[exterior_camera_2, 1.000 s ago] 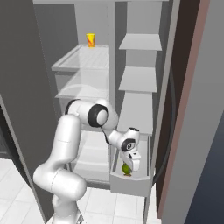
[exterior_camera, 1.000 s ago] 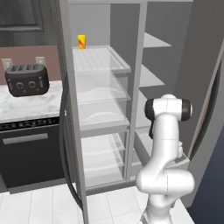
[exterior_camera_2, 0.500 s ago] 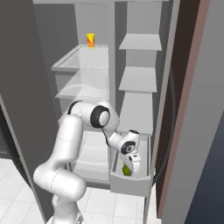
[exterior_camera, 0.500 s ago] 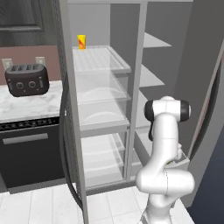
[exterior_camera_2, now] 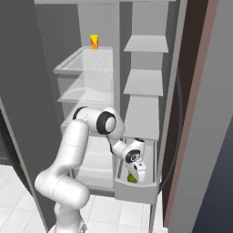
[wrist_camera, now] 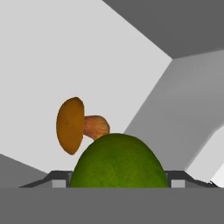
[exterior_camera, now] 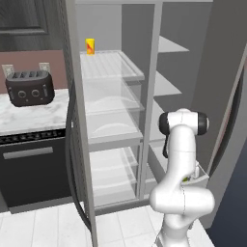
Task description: Take the mushroom and lime from the fridge shelf and place them in the freezer drawer to begin freezing them.
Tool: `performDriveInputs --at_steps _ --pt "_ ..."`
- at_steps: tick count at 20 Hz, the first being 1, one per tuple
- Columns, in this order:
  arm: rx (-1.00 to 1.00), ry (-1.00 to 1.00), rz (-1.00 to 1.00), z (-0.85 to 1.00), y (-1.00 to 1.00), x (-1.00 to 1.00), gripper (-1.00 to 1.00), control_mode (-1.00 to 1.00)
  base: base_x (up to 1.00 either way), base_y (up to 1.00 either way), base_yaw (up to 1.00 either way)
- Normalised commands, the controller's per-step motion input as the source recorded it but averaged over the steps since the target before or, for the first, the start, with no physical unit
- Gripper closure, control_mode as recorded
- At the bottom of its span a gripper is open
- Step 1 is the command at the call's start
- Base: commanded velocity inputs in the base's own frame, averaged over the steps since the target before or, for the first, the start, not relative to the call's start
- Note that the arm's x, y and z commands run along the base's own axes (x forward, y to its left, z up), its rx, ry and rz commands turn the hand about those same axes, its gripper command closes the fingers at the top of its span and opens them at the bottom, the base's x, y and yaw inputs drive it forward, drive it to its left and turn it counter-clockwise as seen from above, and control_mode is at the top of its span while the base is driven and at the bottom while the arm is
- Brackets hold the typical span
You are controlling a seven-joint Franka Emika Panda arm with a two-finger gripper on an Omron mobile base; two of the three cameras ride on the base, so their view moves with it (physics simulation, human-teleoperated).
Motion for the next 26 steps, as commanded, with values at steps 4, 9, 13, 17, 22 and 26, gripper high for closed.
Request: performDriveInputs --at_steps 4,9,13,17,22,26 --pt "0.00 0.00 0.00 -0.26 0.00 -0.01 1.00 -1.00 0.00 0.00 0.00" --pt "0.00 -0.01 0.00 -0.26 0.00 -0.05 1.00 -1.00 0.00 0.00 0.00" --pt "0.00 0.00 0.00 -0.27 0.00 -0.15 1.00 -1.00 0.00 0.00 0.00" --pt "0.00 0.00 0.00 -0.27 0.00 -0.36 1.00 -1.00 0.00 0.00 0.00" --pt "0.00 0.00 0.00 -0.32 0.00 -0.67 1.00 -1.00 0.00 0.00 0.00" --pt "0.00 -0.03 0.00 -0.31 0.00 -0.97 1.00 -1.00 0.00 0.00 0.00"
